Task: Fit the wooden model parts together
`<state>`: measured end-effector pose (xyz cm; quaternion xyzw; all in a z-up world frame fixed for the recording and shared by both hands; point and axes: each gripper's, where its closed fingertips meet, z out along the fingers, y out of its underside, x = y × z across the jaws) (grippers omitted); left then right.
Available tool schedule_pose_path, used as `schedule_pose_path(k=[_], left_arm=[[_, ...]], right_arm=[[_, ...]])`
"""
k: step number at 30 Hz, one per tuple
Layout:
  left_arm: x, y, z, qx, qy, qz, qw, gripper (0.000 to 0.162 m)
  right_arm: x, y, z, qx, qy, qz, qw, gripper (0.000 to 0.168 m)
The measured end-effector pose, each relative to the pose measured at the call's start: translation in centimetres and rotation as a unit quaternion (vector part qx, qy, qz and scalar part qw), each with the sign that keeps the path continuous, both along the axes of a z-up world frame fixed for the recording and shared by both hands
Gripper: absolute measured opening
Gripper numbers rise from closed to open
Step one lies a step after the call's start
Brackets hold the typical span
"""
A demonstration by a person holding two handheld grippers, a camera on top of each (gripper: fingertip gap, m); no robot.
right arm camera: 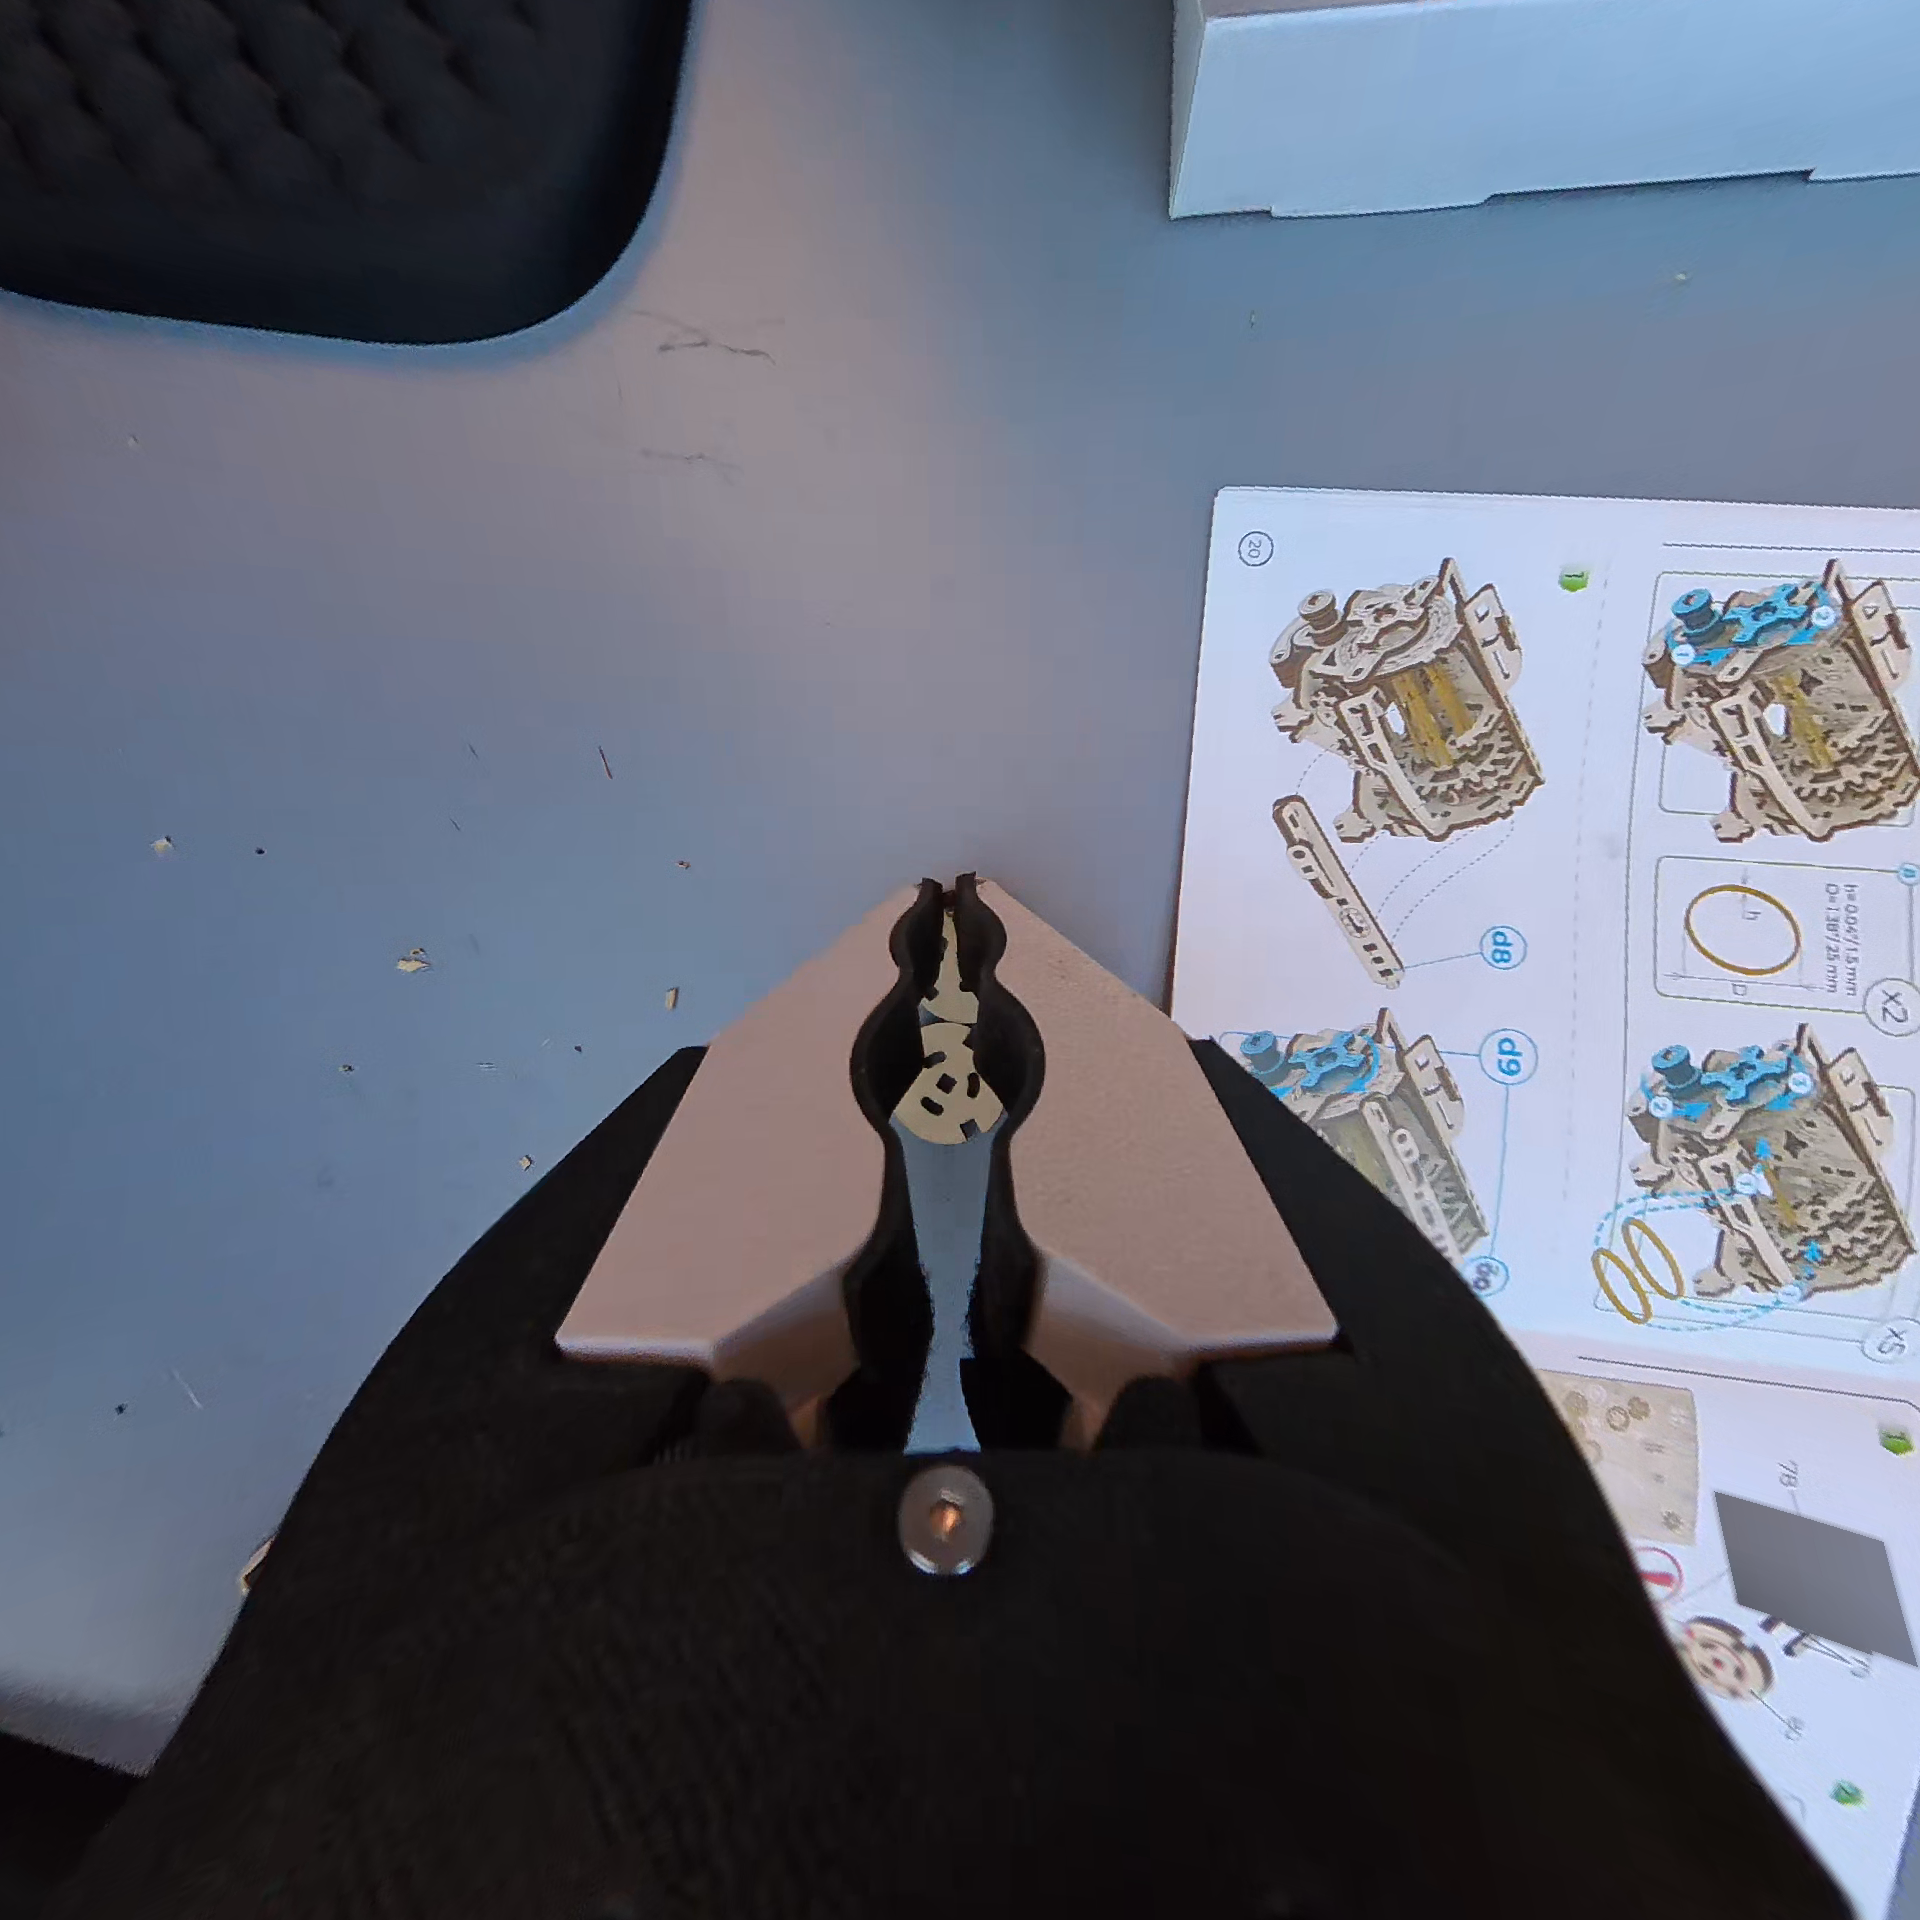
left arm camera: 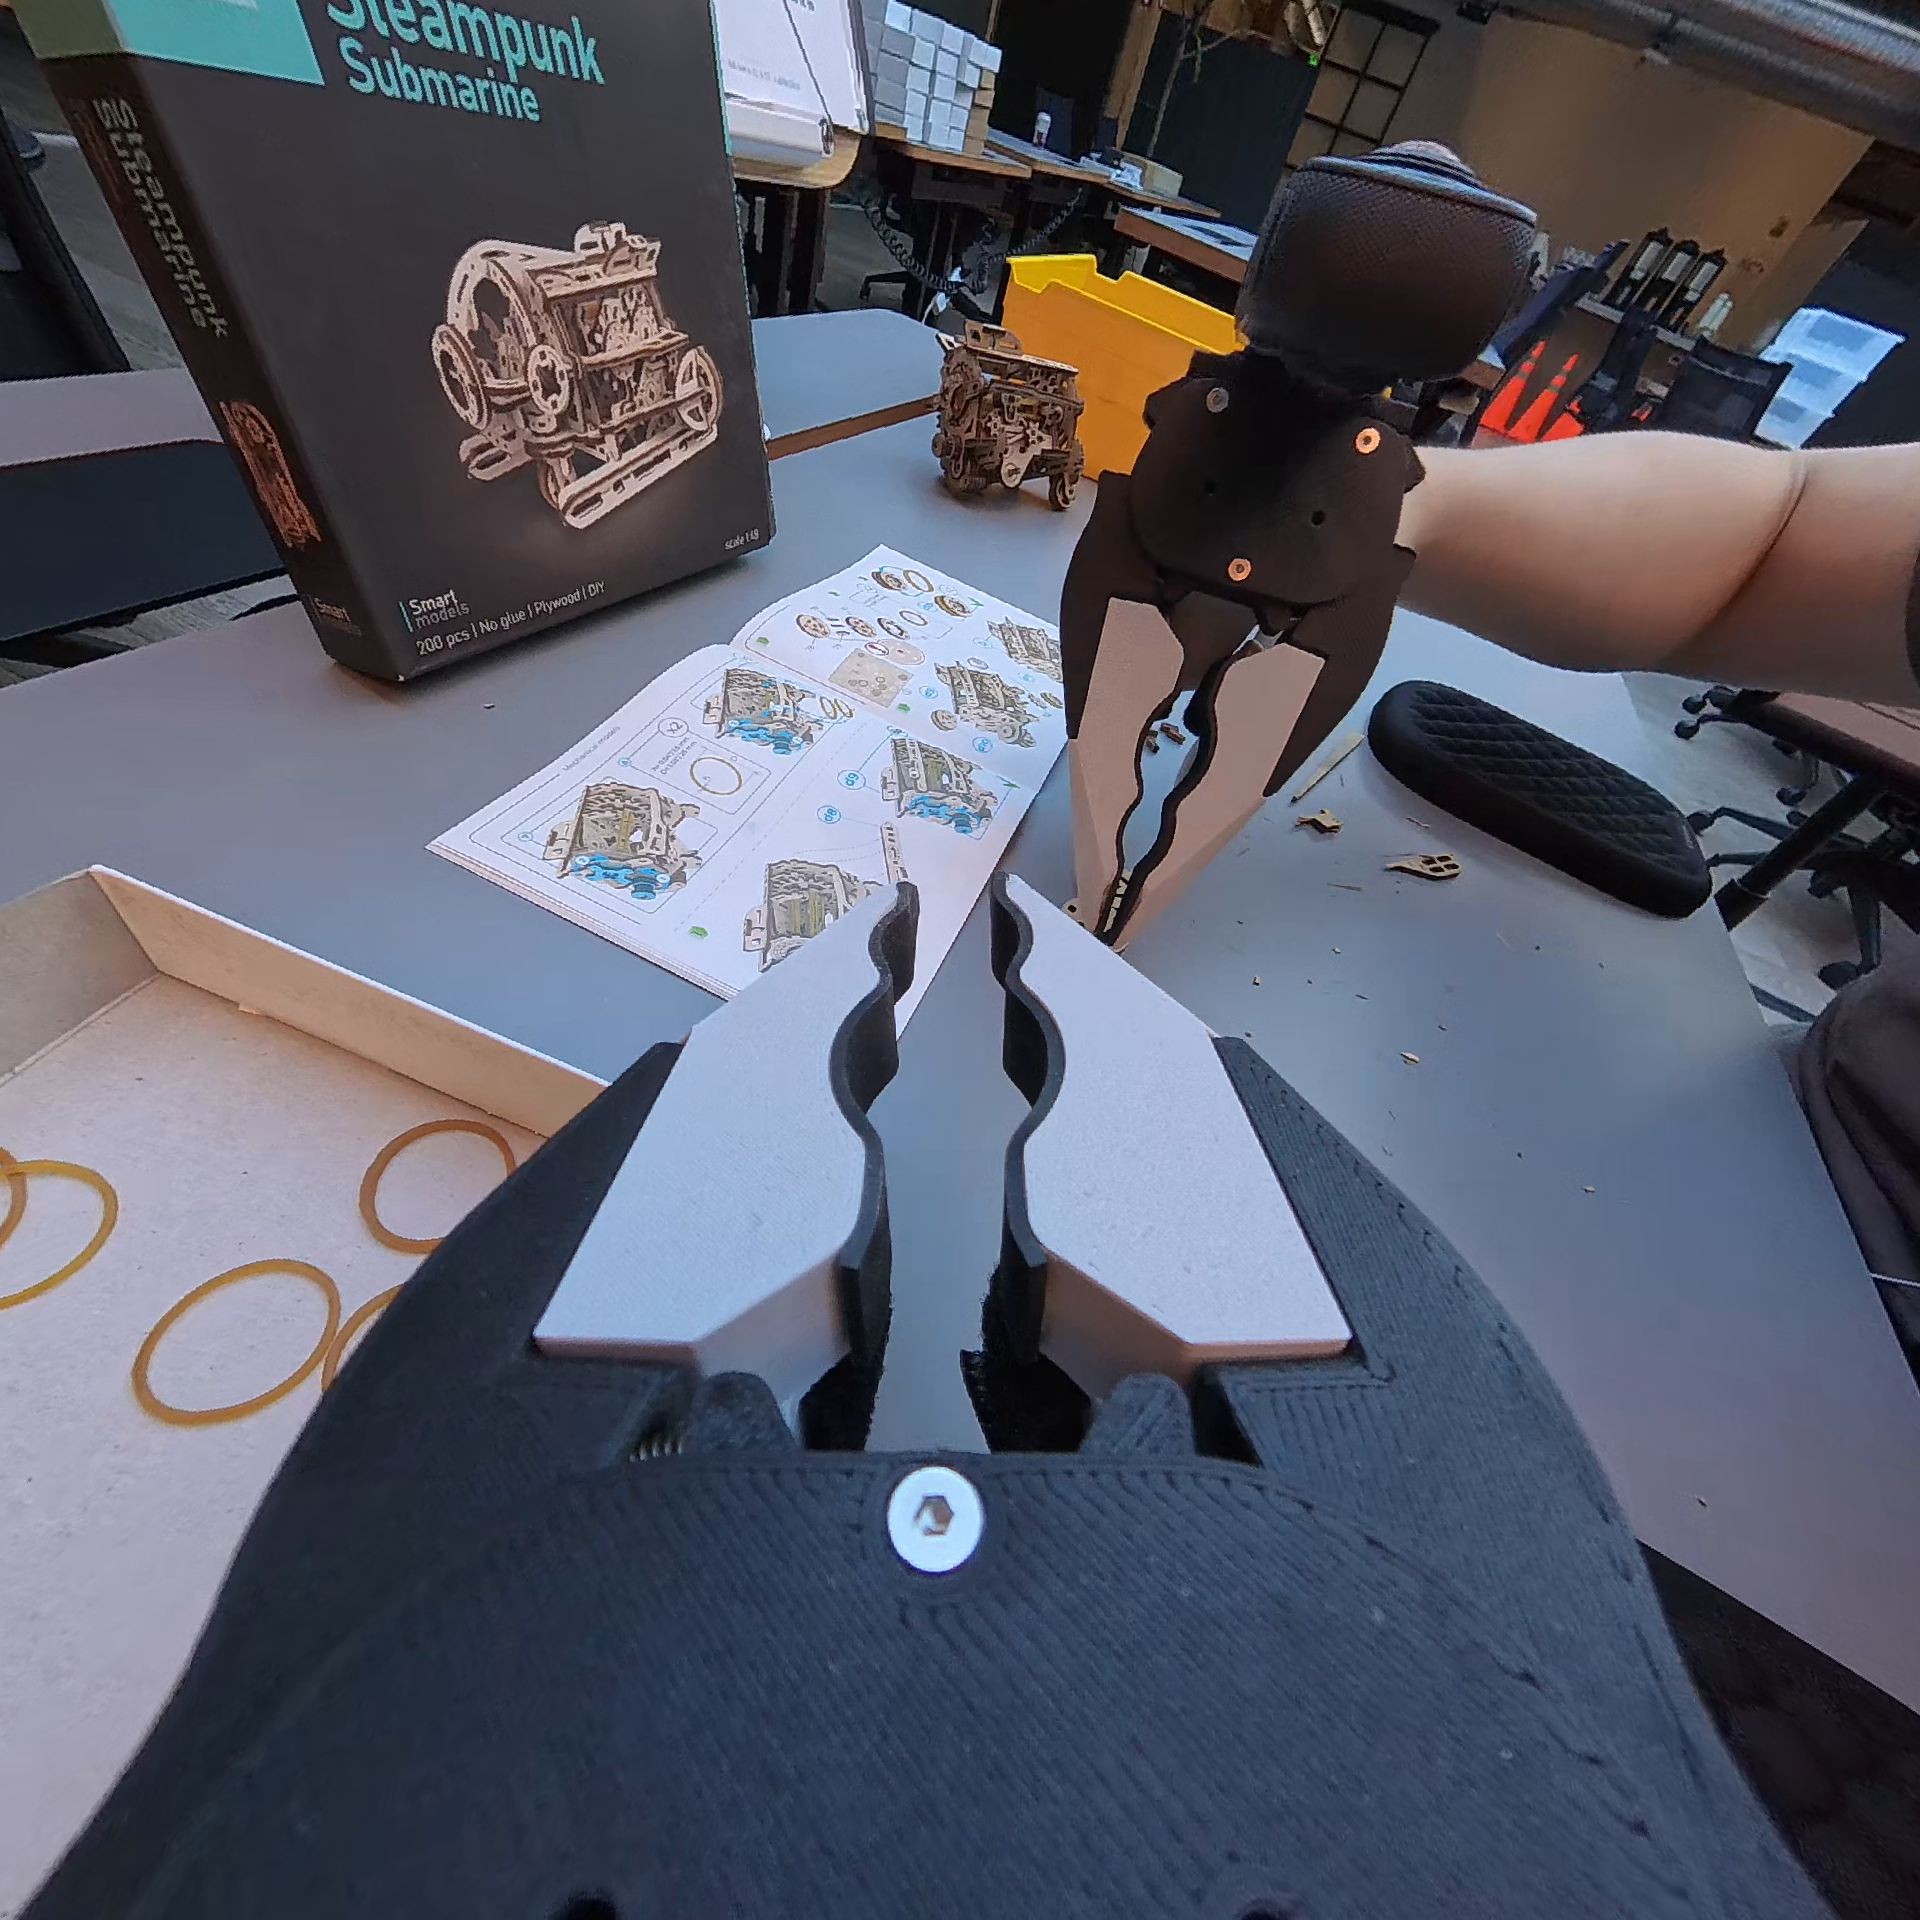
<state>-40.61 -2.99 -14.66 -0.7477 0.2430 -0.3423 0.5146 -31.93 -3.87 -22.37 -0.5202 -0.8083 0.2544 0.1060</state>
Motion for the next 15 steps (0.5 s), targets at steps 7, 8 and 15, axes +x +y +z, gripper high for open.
schedule_pose_path(k=[7,8,15], left_arm=[[0.06,0.03,-0.19,-0.003,0.002,-0.001,1.0,0.013],[0.06,0.03,-0.24,-0.004,0.003,-0.001,1.0,0.012],[-0.03,0.02,-0.1,-0.002,0.004,0.001,1.0,0.012]], right_arm=[[0.4,0.27,0.21,0.058,-0.026,0.032,0.997,0.01],[0.43,0.27,0.48,0.08,-0.041,0.045,0.995,0.011],[0.65,0.52,0.5,0.186,-0.159,0.1,0.964,0.013]])
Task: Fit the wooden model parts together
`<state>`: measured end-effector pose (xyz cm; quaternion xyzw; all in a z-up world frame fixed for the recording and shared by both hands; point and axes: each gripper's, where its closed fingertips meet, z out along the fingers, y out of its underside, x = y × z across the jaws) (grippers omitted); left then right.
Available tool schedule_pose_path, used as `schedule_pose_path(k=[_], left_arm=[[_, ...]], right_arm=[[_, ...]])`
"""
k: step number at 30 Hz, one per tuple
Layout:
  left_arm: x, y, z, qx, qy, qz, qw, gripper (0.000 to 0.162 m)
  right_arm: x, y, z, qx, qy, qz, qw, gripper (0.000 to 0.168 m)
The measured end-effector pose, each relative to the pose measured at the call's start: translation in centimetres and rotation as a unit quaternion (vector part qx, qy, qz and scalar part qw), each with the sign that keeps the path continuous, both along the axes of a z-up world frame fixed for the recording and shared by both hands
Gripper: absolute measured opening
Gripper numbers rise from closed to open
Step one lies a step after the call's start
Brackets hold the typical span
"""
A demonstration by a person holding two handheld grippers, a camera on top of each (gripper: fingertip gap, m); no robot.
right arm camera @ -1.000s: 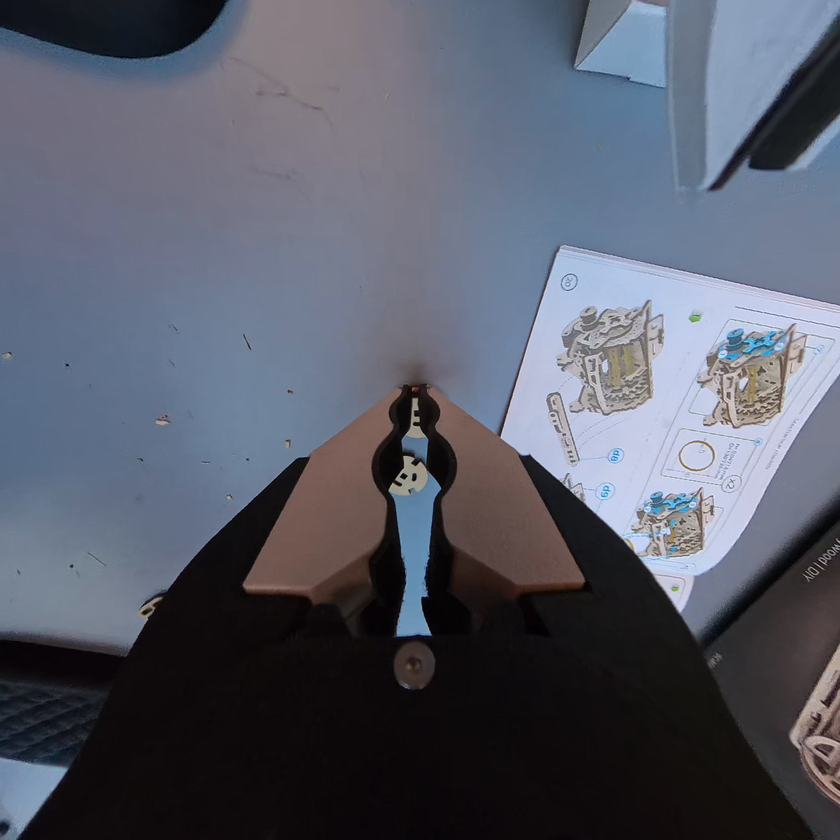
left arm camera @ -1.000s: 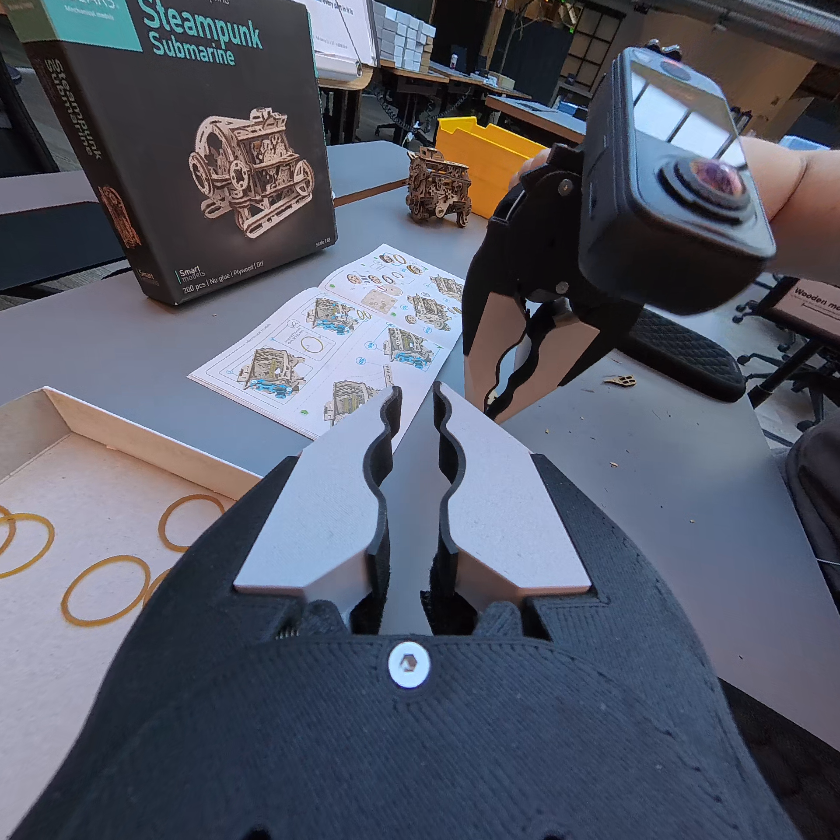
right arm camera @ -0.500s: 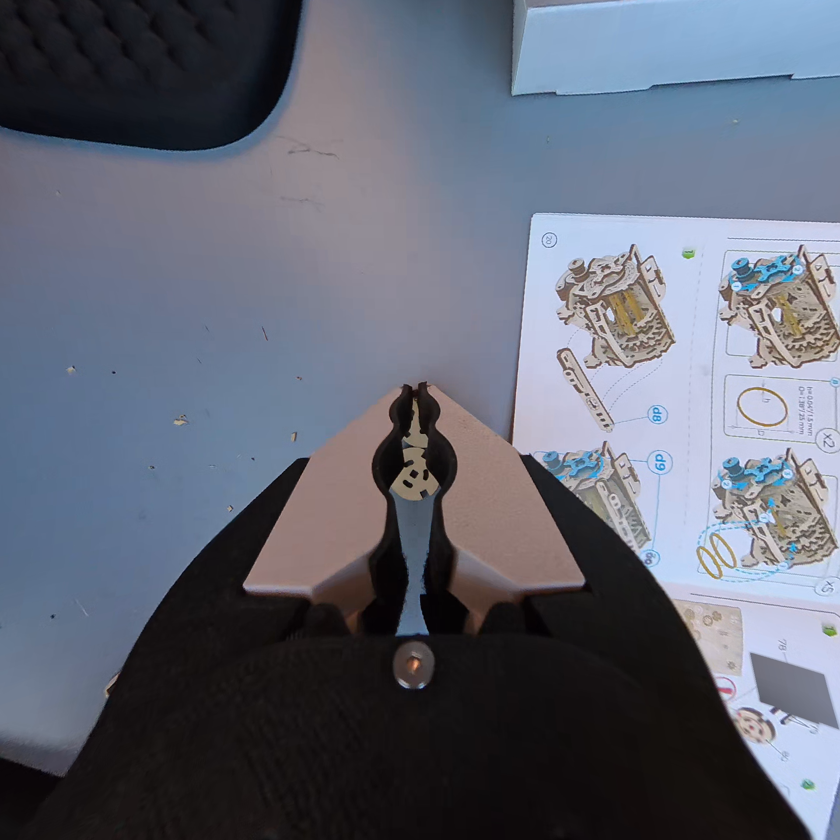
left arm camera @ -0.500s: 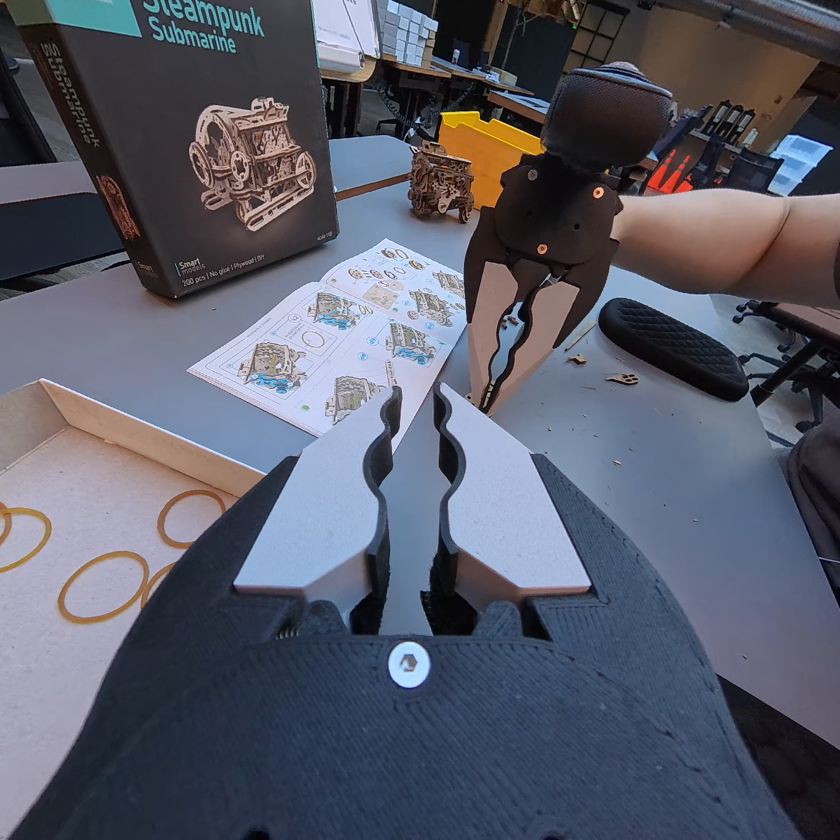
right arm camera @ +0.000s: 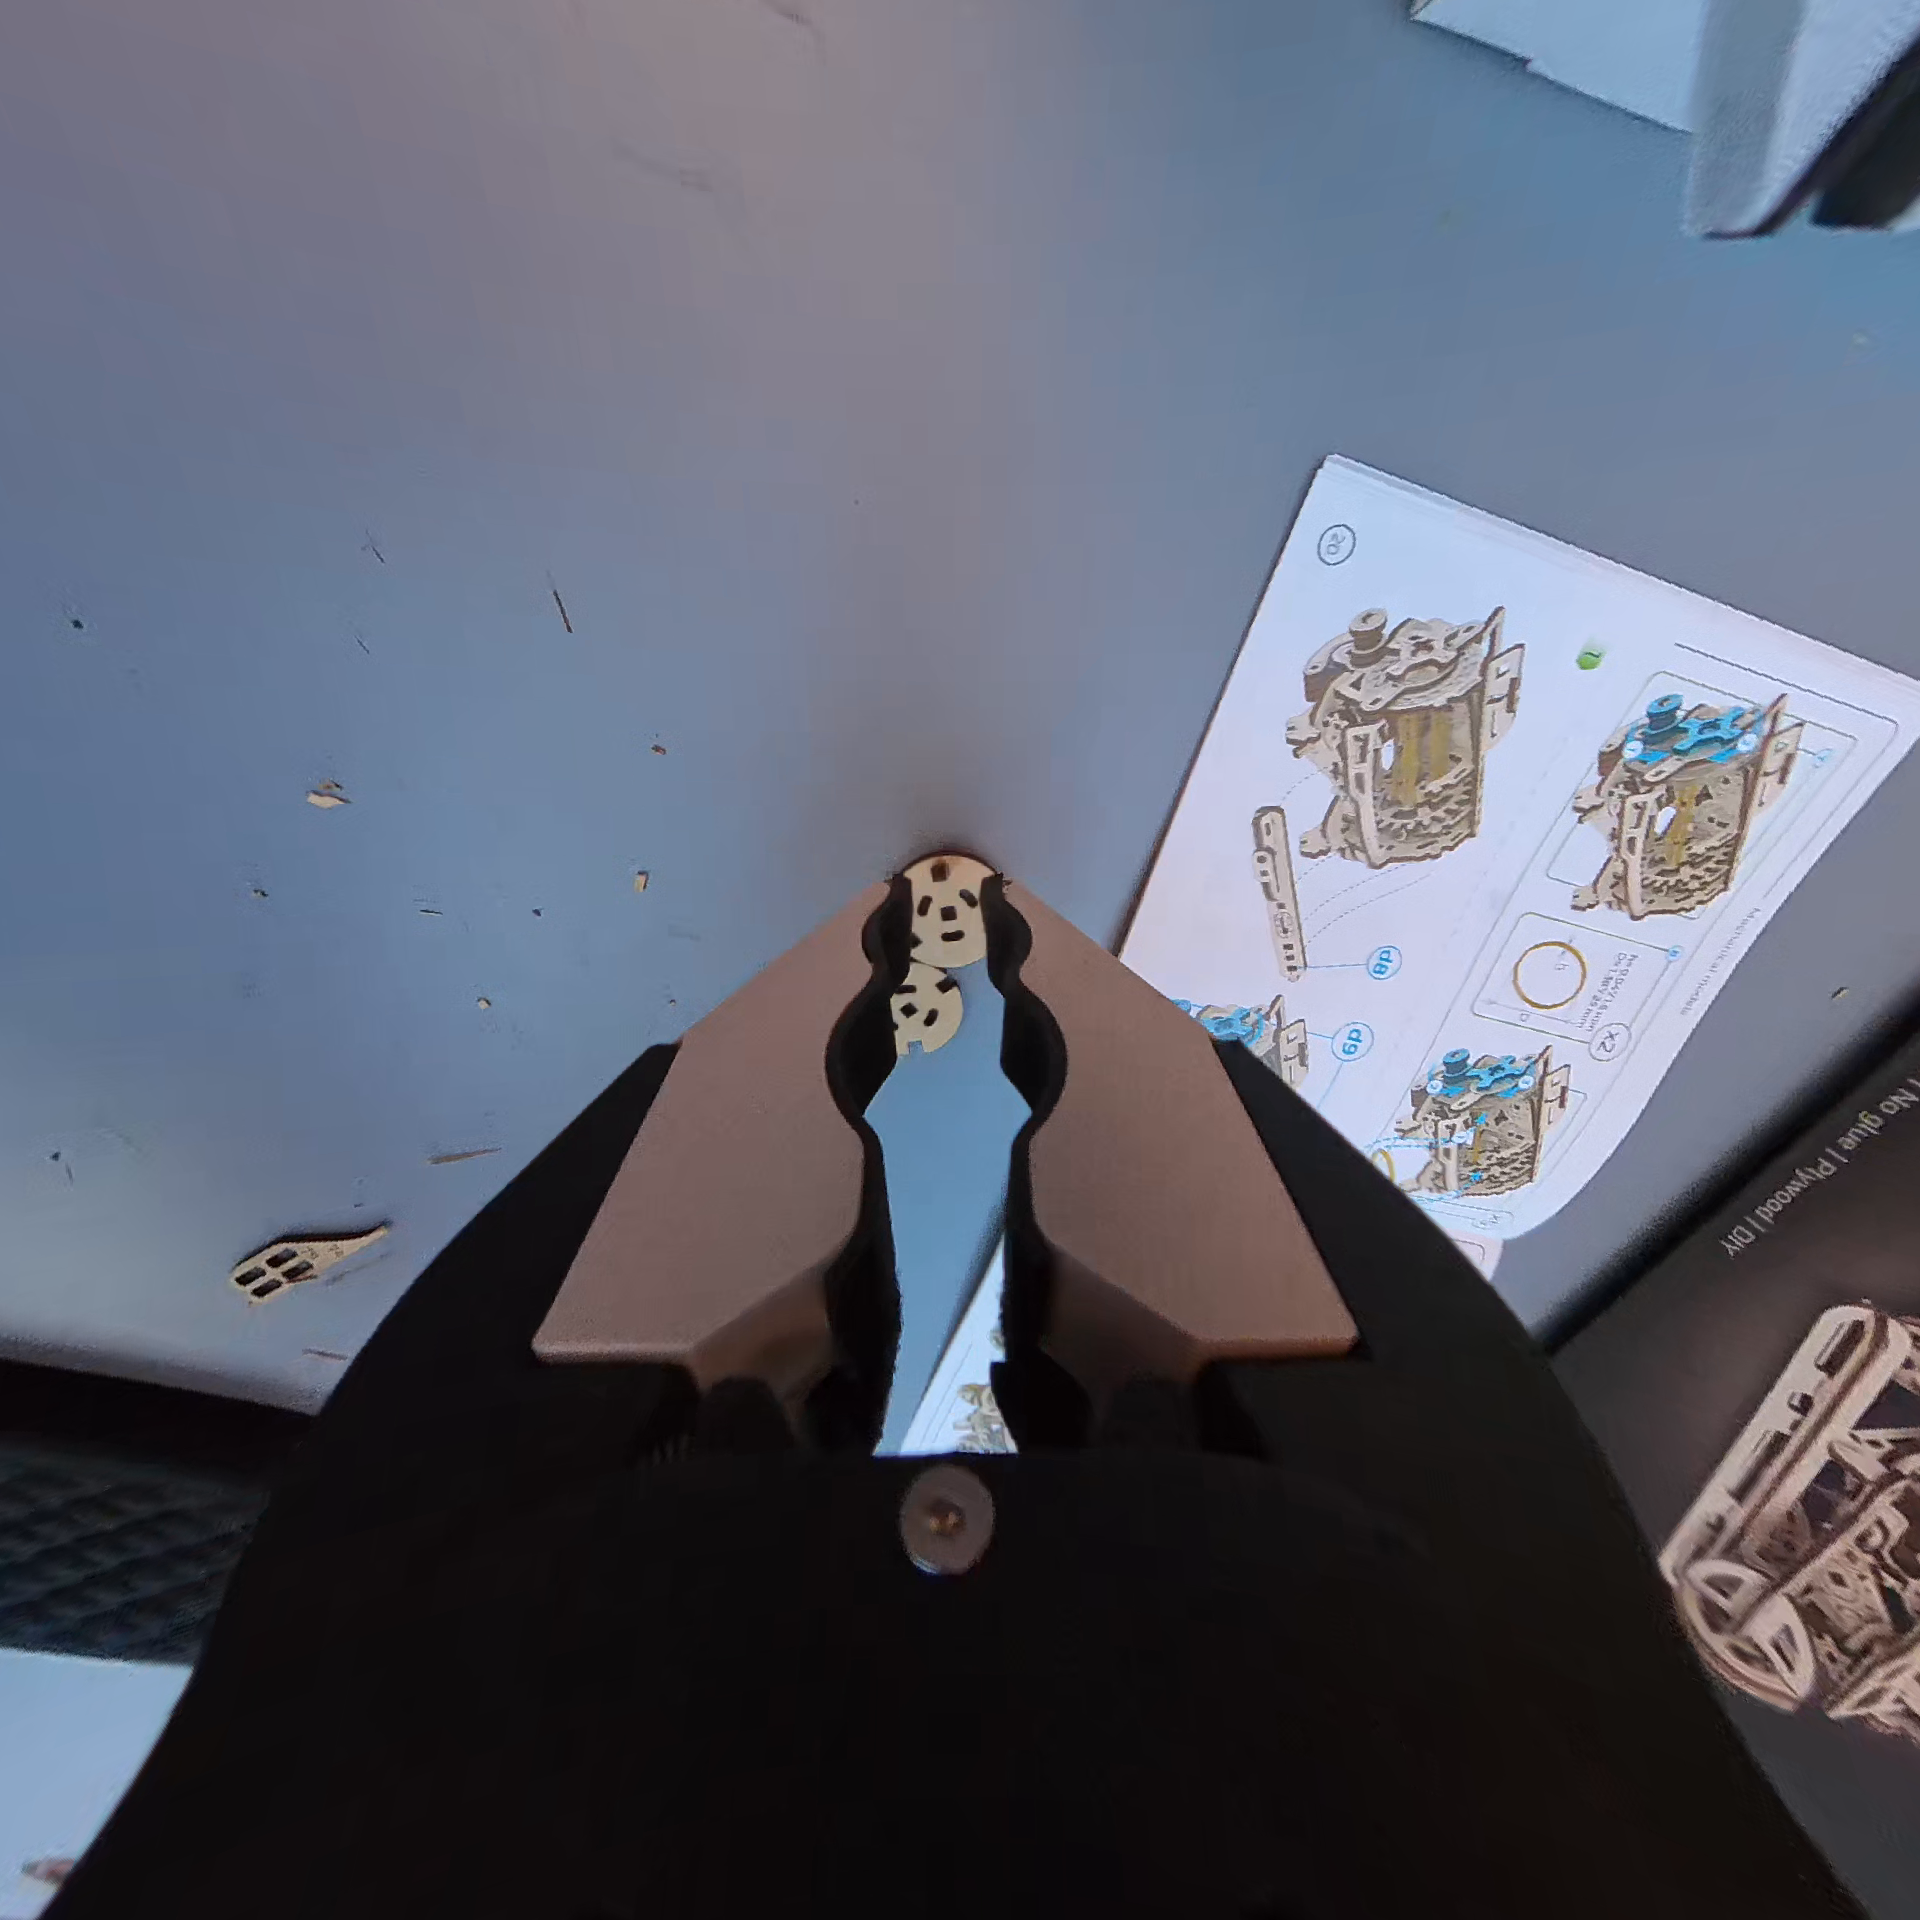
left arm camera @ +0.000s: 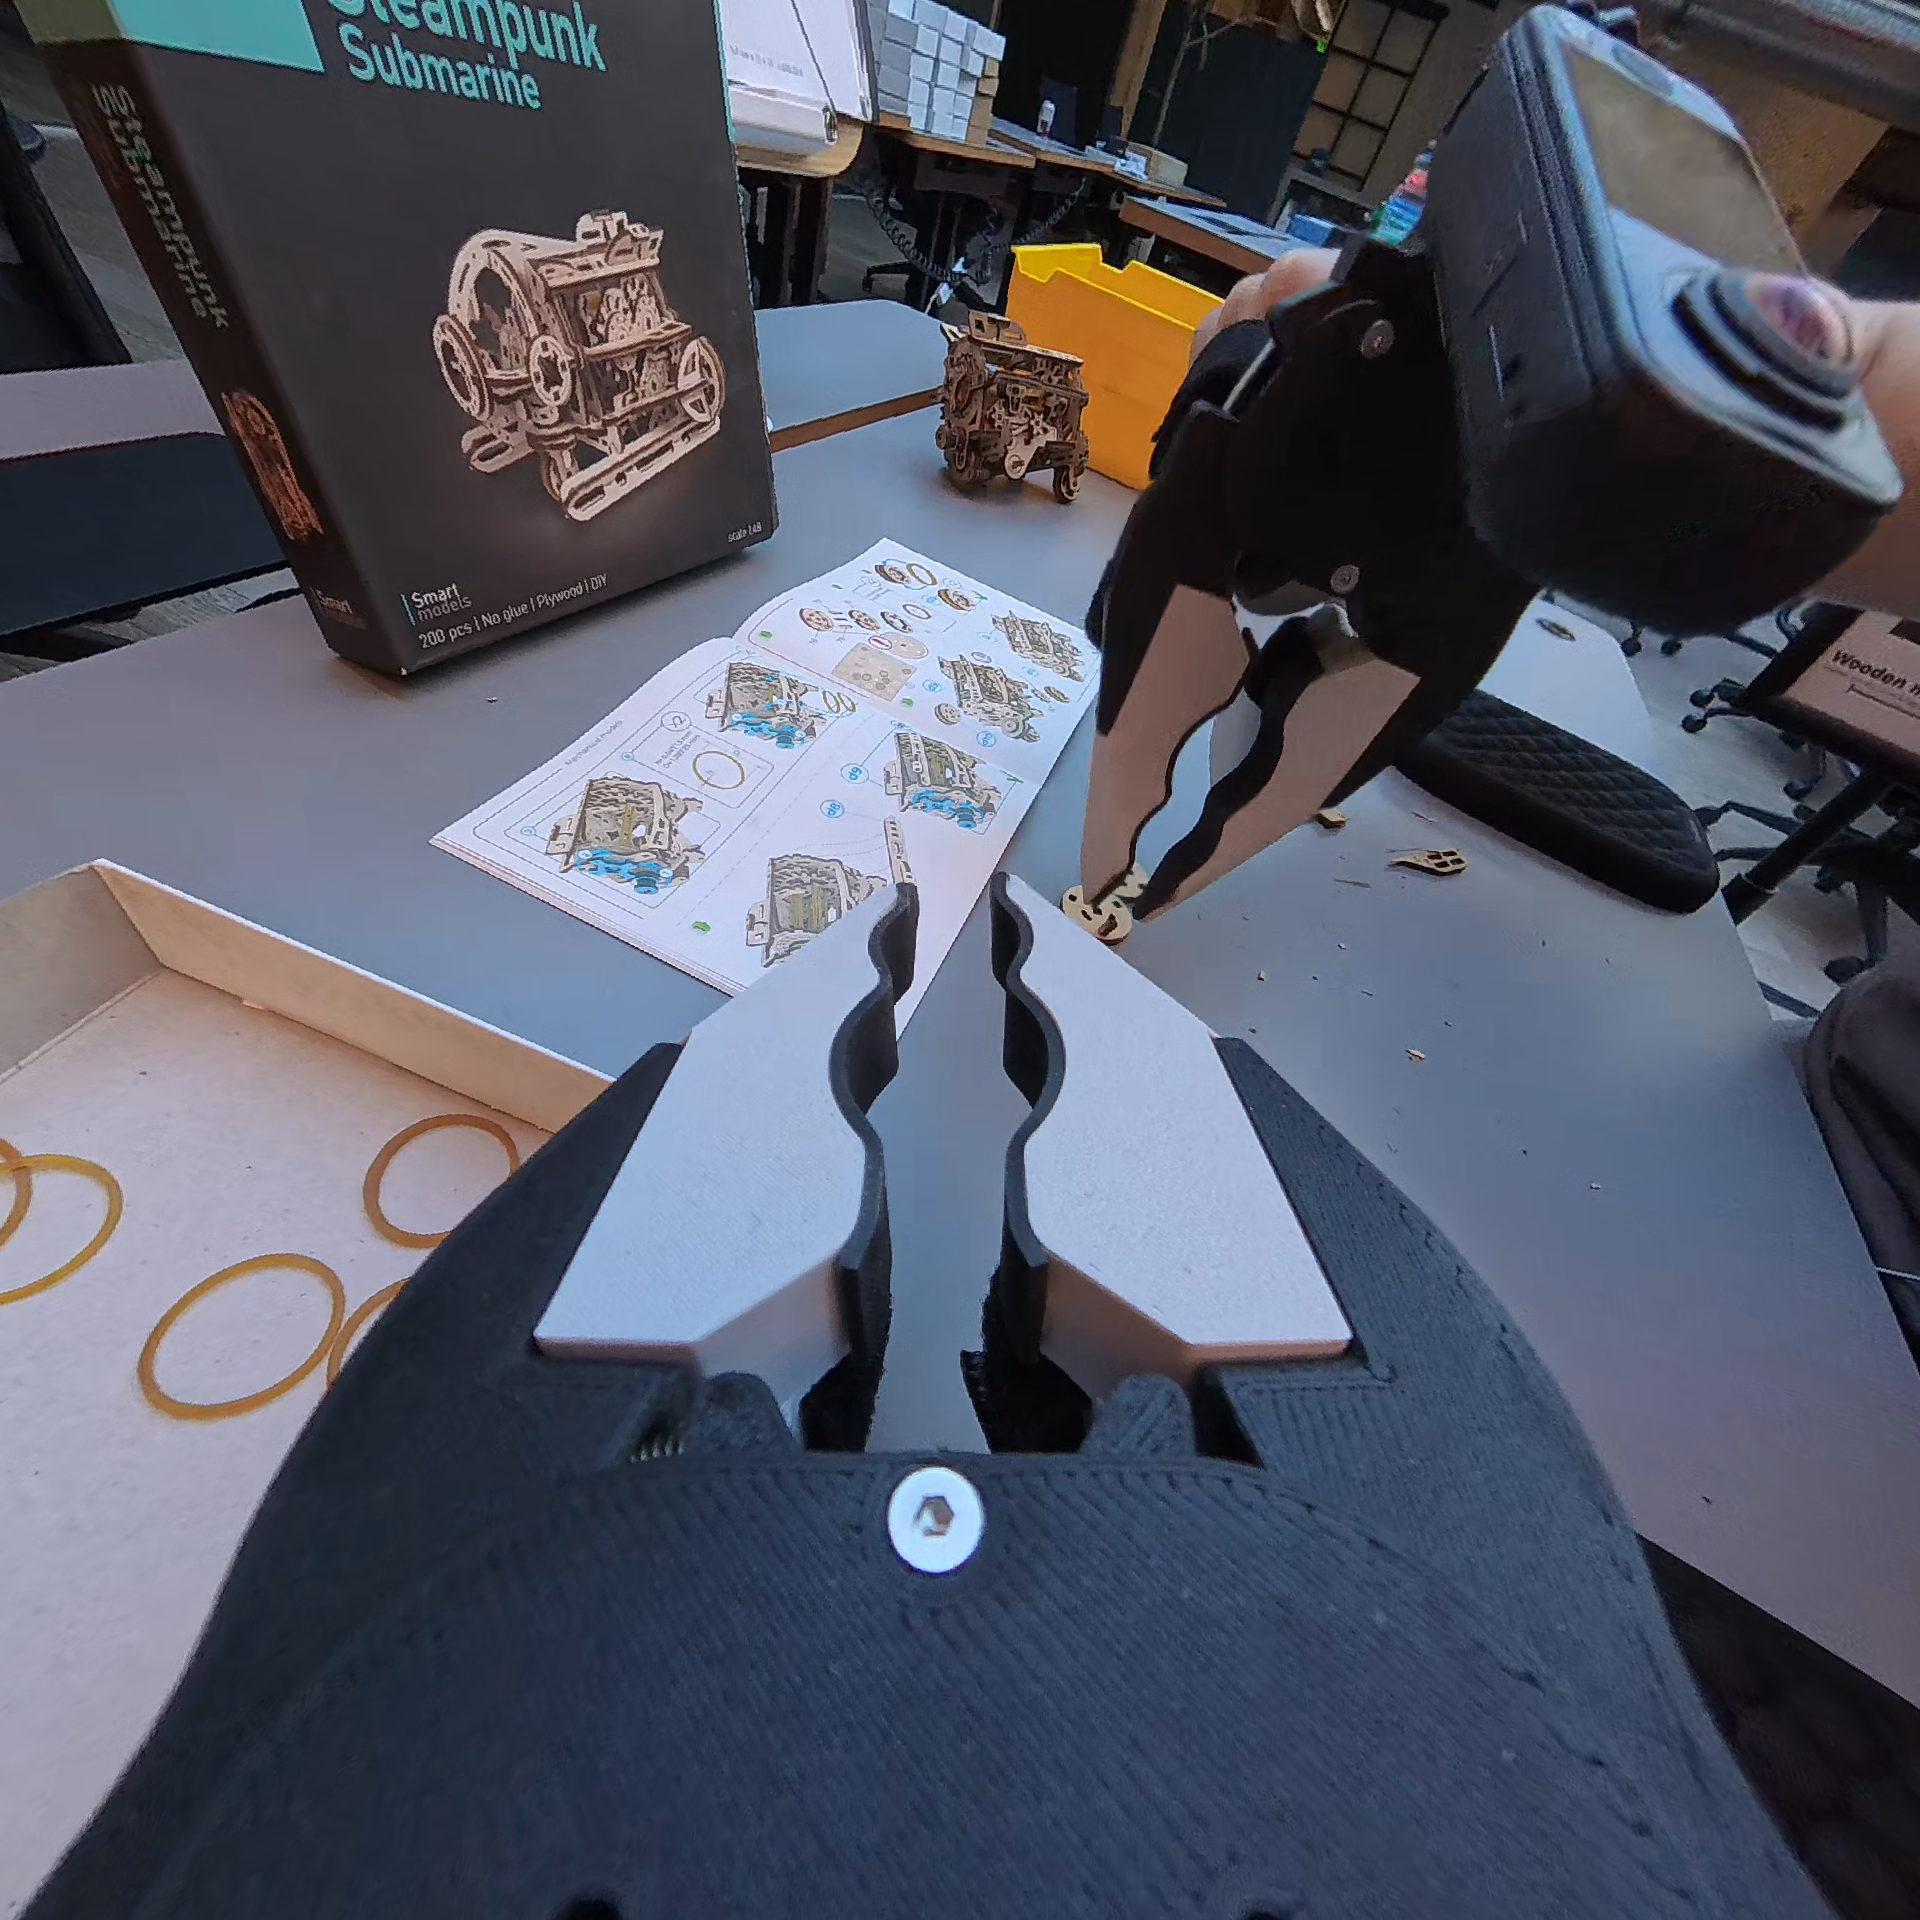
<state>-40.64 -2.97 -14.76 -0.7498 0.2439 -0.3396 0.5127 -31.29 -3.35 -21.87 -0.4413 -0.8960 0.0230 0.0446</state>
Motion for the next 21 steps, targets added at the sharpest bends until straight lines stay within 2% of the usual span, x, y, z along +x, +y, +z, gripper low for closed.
schedule_pose_path(k=[5,10,16,21], left_arm=[[0.0,0.0,0.0,0.0,0.002,-0.001,1.0,0.012],[0.1,0.0,0.0,0.0,0.002,-0.001,1.0,0.012],[0.1,-0.1,0.1,0.001,0.002,-0.001,1.0,0.012],[0.1,-0.1,0.2,0.003,0.001,-0.002,1.0,0.012]], right_arm=[[-0.2,-0.1,-0.5,0.052,-0.026,0.032,0.998,0.016],[-0.2,0.1,-0.7,0.098,-0.044,0.069,0.992,0.007],[-0.3,-0.1,-0.9,0.104,-0.046,0.087,0.99,0.002],[-2.1,-2.8,0.1,-0.01,0.02,0.054,0.998,0.002]])
